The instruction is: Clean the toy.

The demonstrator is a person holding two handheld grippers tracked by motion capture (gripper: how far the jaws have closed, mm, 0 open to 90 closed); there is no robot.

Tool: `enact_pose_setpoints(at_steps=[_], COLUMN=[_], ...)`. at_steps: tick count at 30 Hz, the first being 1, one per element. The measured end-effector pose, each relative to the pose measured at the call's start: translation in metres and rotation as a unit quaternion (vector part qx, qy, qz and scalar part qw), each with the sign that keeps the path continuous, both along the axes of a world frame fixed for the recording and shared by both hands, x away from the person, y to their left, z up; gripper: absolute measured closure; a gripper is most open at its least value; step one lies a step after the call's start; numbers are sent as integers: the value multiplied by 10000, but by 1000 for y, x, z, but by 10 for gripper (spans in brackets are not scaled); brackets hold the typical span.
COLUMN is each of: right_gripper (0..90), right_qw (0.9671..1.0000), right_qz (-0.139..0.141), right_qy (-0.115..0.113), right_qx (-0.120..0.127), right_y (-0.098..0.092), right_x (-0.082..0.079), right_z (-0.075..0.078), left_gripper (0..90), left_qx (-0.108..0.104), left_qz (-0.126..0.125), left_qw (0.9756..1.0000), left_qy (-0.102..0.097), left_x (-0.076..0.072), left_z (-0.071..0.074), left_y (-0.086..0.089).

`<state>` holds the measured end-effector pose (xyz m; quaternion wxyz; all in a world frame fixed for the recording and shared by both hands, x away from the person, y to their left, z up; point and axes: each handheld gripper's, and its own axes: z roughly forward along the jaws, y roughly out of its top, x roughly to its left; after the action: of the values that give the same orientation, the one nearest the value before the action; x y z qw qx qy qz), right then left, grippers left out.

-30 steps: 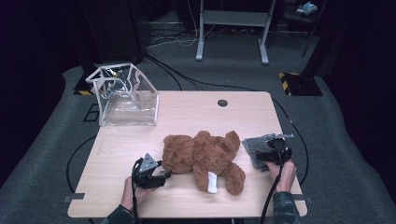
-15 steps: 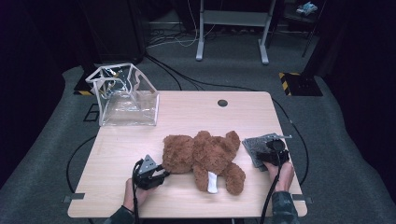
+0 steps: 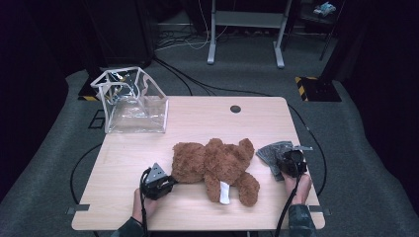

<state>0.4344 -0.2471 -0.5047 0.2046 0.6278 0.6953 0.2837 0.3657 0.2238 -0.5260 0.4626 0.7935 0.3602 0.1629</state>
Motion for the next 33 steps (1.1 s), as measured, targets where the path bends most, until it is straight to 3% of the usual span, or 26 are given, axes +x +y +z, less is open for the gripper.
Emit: enact_pose_setpoints(at_steps=[8,9,12,14,18,25,29,33], right_gripper=[766,766,767,768,767,766,765,761], right_qw=[9994,9992,9983,9974,9951,9870,9788,9695], right_qz=[100,96,205,262,470,1026,1478,2024], right_qy=[-291,-333,-515,-628,-841,-1211,-1398,-1363], right_qx=[168,188,193,215,208,258,253,223], right_y=[-6,-6,-5,-2,9,43,72,112], right_x=[-8,-10,-14,-17,-21,-30,-34,-32], right_z=[18,22,35,44,65,100,121,132], left_gripper=[804,756,471,397,546,663,692,730], left_qx=[24,52,44,-5,-5,267,302,324], left_qz=[-11,40,208,285,71,-118,-141,-260], left_qw=[10000,9999,9996,9995,9999,9995,9994,9991], left_qy=[73,76,159,107,124,136,120,90], left_x=[3,3,4,5,8,14,20,24], left_z=[2,2,4,6,9,15,15,14], left_y=[-6,-6,-5,-4,-9,-22,-29,-33])
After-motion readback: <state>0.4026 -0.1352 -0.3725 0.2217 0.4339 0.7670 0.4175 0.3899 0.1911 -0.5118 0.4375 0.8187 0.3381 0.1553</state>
